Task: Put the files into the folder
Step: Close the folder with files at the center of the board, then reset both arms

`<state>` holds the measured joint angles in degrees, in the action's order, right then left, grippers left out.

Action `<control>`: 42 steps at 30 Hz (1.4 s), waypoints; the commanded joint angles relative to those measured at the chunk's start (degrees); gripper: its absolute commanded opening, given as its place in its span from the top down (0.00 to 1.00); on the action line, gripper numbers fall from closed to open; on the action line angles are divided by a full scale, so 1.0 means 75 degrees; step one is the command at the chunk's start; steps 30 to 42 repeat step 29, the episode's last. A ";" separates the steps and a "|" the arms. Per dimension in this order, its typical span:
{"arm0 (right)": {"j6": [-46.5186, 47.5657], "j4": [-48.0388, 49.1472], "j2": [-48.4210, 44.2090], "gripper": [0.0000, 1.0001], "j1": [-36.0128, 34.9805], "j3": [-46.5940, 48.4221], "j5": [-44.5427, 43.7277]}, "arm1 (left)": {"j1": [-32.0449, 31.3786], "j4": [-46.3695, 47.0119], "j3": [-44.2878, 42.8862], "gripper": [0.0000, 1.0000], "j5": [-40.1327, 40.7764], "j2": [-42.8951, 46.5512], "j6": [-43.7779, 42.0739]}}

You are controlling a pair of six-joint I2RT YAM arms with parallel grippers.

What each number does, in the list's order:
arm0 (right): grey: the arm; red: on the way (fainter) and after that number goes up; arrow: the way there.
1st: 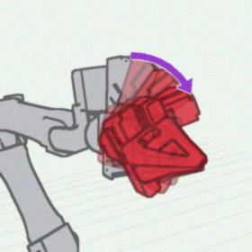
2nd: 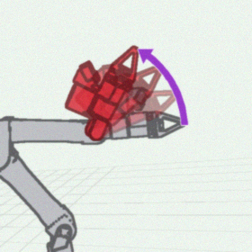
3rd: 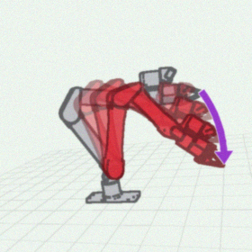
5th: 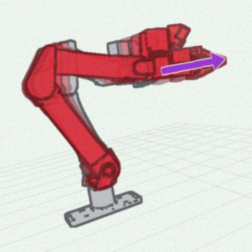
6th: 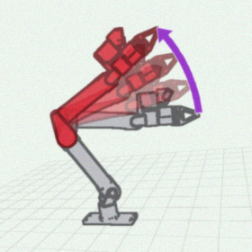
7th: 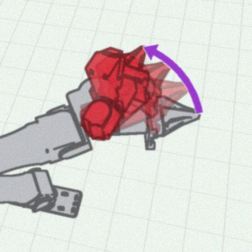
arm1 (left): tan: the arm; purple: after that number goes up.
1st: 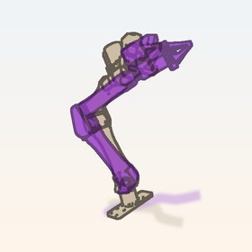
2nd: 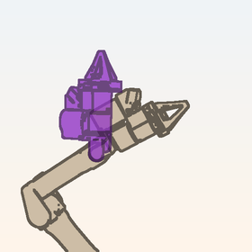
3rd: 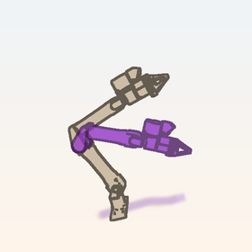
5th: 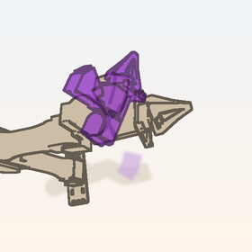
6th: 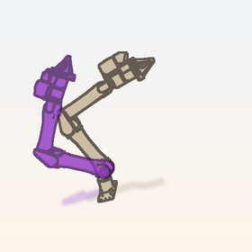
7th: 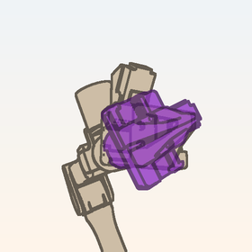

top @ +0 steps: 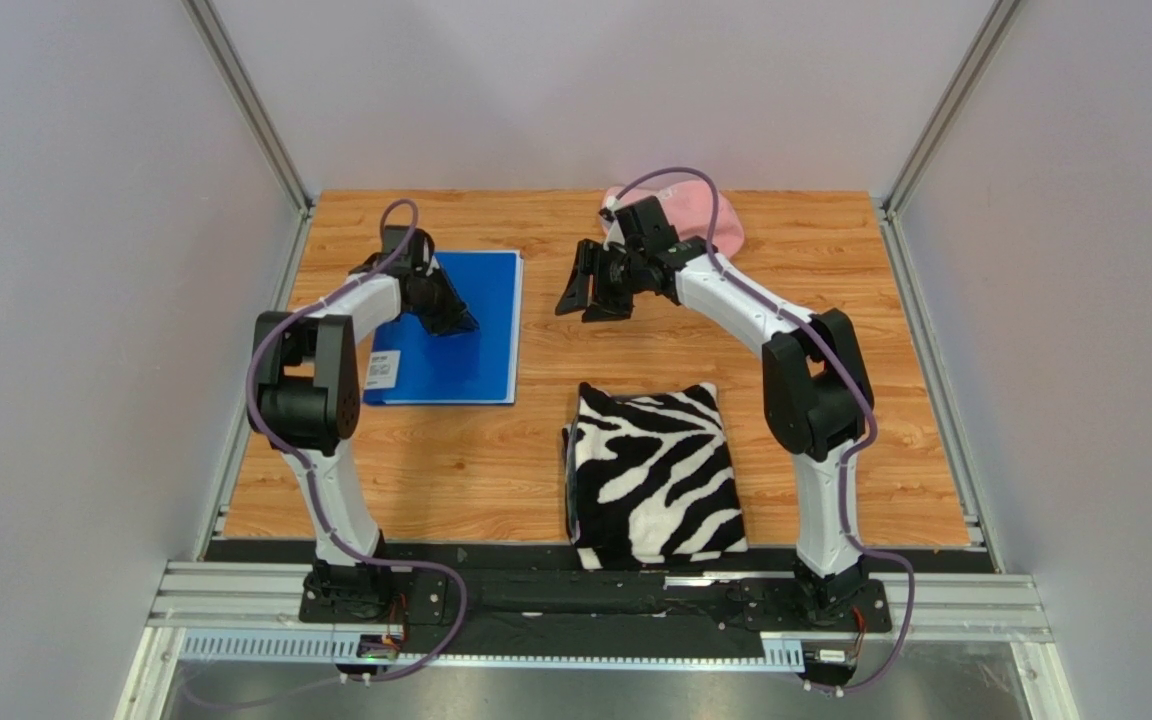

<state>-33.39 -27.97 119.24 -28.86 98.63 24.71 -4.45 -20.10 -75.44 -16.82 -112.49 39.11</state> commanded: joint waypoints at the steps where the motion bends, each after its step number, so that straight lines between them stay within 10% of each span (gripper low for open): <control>1: 0.0782 -0.0652 -0.0827 0.43 -0.0148 -0.0153 -0.0456 | -0.0074 -0.0412 -0.0231 0.75 -0.0160 0.1822 -0.0632; 6: 0.1310 -0.1508 -0.2396 0.42 -0.0218 -0.0856 -0.1546 | -0.0824 -0.1304 0.0003 0.45 -0.0756 0.4712 -0.1440; 18: 0.1522 -0.2331 -0.6544 0.30 -0.0230 -0.2062 -0.3129 | -0.1387 -0.2651 -0.0640 0.29 -0.1567 0.8715 -0.1348; 29: 0.1662 -0.2071 -0.7965 0.05 -0.0195 -0.2792 -0.4032 | -0.1399 -0.2641 -0.0828 0.29 -0.1636 0.8717 -0.1313; 42: 0.1662 -0.2071 -0.7965 0.05 -0.0195 -0.2792 -0.4032 | -0.1399 -0.2641 -0.0828 0.29 -0.1636 0.8717 -0.1313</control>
